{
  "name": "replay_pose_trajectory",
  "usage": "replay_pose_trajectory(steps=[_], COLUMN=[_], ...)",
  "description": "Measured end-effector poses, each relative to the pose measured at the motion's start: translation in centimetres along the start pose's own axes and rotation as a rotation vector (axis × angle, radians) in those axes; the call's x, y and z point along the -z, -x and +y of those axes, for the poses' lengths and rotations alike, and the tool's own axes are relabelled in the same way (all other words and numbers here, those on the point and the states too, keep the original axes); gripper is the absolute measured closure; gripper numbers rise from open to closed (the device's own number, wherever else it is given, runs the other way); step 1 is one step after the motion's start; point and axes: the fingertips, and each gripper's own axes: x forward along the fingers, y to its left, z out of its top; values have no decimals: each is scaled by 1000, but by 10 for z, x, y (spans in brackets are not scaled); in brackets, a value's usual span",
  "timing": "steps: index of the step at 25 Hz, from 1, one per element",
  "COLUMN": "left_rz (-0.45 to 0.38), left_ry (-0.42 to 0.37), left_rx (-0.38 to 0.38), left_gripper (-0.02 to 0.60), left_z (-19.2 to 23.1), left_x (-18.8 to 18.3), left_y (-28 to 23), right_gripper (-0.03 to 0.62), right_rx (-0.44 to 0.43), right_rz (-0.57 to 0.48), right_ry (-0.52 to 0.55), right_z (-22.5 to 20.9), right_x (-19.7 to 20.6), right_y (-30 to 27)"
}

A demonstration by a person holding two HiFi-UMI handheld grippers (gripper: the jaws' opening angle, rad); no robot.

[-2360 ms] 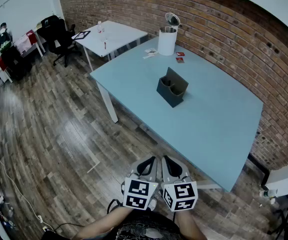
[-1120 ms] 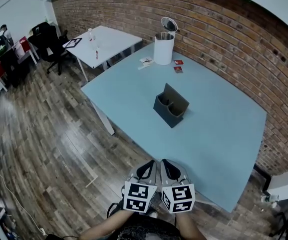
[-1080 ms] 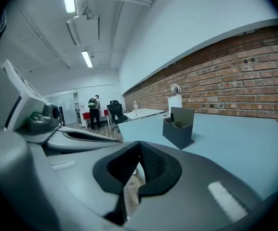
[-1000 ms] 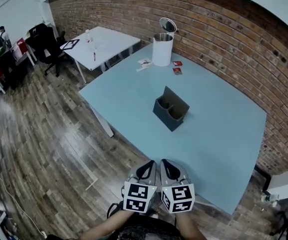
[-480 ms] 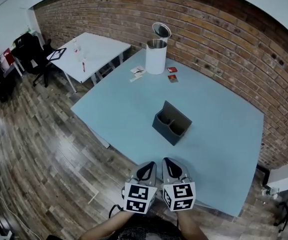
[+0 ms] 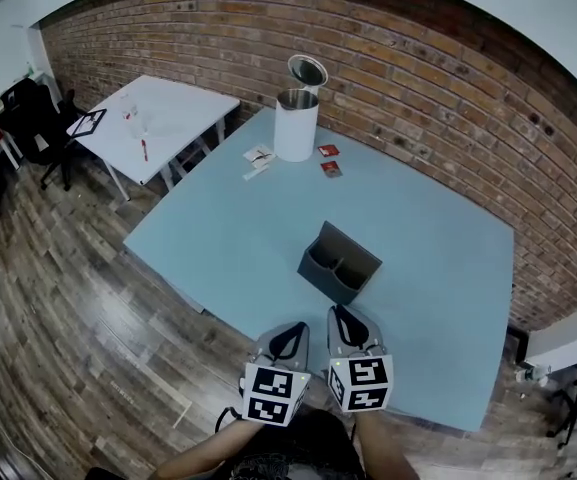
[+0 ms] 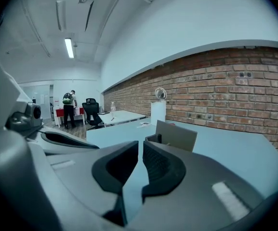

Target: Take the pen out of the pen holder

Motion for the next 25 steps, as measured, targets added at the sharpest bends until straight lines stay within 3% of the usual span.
replay_pose_trajectory(steps=[8,25], left_rz=[5,7], left_ry=[-9,-6], left_rx=[23,0], left_gripper=[583,583], left_z=[10,38], left_x=[-4,-27], left_y=[-22,-76], right_gripper=[551,516], right_rx=[29,13], right_rz=[21,74], right_ry=[20,24], right_z=[-17,-43], right_x=[-1,5], right_y=[-31,-93])
